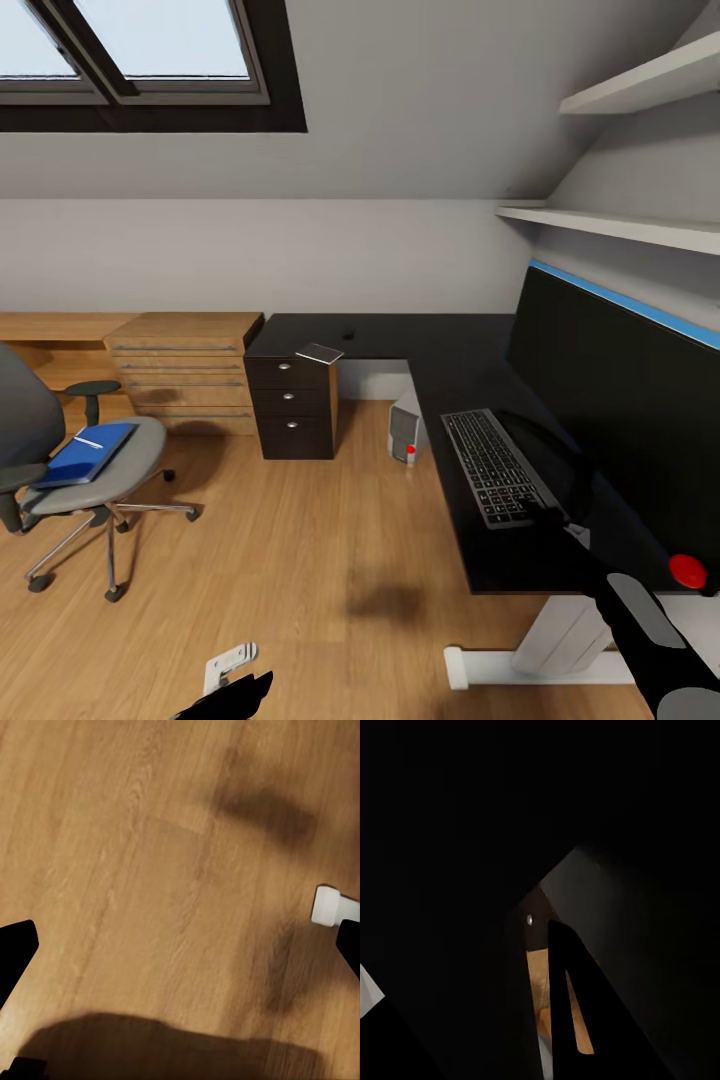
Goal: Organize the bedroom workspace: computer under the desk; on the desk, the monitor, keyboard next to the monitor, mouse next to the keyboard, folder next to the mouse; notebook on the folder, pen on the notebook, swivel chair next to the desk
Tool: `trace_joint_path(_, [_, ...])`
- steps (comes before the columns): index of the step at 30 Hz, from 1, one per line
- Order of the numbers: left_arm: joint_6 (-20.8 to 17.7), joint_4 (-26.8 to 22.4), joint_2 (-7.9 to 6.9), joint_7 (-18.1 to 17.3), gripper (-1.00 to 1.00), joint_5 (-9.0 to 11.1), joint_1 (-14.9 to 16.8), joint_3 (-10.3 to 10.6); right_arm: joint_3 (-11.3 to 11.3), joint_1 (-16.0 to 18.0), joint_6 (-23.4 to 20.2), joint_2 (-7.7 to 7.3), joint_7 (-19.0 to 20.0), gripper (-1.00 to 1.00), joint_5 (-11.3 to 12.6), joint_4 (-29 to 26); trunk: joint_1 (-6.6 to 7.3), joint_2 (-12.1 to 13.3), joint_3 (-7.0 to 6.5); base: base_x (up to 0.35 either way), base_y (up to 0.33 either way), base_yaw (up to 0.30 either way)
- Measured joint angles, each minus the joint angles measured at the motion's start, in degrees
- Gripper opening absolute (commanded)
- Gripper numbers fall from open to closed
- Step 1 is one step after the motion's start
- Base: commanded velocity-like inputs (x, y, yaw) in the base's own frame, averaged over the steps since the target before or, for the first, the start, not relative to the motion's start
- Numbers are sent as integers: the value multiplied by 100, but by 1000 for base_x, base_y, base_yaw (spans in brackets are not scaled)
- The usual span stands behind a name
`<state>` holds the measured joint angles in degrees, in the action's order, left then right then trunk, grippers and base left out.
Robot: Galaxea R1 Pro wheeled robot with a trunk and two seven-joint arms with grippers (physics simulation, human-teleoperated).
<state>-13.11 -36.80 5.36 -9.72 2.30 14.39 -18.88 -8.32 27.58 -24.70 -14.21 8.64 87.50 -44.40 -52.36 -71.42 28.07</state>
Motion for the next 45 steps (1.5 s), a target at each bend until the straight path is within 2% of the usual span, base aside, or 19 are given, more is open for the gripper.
trace_joint_path(10, [-18,-7,1,16,100,14,0,-22,1,0,16,6,2,-100,-1,1,0,0,0,0,-10,0])
trace_joint_path(17, [-20,-9,0,26,100,16,-1,-22,-10,1,20,5,92,-100,-5,2,-153,-279,125,0,0,0])
trace_joint_path(45, [-19,-8,0,19,100,16,-1,-22,-6,0,27,6,95,-100,-8,2,-154,-281,126,0,0,0])
